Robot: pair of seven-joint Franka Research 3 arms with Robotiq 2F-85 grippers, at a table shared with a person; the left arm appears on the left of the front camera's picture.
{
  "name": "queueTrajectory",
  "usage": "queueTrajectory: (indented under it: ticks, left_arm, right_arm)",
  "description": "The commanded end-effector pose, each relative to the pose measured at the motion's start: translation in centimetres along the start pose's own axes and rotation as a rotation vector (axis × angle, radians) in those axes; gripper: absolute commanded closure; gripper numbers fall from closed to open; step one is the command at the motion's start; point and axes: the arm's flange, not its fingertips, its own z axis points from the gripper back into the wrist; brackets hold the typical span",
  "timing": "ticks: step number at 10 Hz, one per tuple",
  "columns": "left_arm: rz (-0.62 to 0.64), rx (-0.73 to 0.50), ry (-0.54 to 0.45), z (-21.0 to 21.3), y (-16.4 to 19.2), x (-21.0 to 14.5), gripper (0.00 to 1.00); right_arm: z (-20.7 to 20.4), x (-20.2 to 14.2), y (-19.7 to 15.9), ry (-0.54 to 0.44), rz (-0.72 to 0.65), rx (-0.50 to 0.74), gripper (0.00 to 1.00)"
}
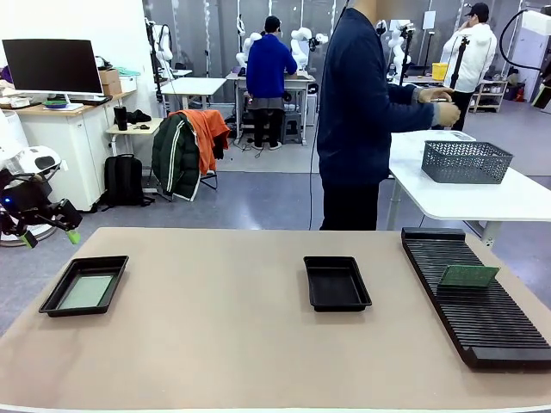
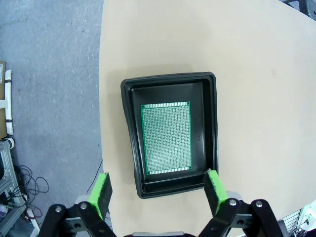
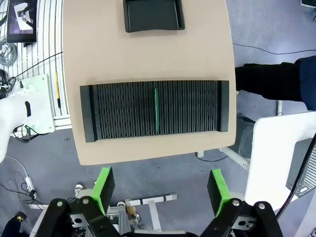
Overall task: Inspect and transfer BCBs to ESD trays.
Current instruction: Pick up the Blank PCB from the PCB Rack and place it in the right ESD tray.
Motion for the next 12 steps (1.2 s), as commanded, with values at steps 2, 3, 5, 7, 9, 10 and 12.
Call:
queueTrajectory:
  ticks: [2,3,5,7,9,10,12]
  left_arm:
    - [0.006,0.0,-0.005,-0.1,0.1,0.0,0.0]
    - [0.006,0.0,-0.005,-0.1,0.1,0.0,0.0]
    - [0.006,0.0,-0.005,-0.1,0.1,0.0,0.0]
    - [0.006,0.0,-0.005,-0.1,0.1,0.0,0.0]
    - [0.006,0.0,-0.005,-0.1,0.1,0.0,0.0]
    - [0.006,0.0,-0.005,-0.1,0.1,0.0,0.0]
    - [0.006,0.0,-0.005,-0.1,0.1,0.0,0.0]
  right_arm:
    - [0.0,0.0,0.0,0.0,0.0,0.0,0.0]
    - [-1.4,-0.5,-0.1,0.001,0.016,0.01,0.0]
    - [-5.4,-1.4,0.0,-0.006,0.062,0.017,0.0]
    - [-10.1,-2.1,0.7,0.01,0.081,0.015,0.0]
    - [-14.9,-2.7,1.6,0.014,0.087,0.028,0.0]
    - [-17.4,-2.8,2.1,0.012,0.1,0.027,0.0]
    - [-21.1,-2.7,3.0,0.043,0.106,-0.01,0.0]
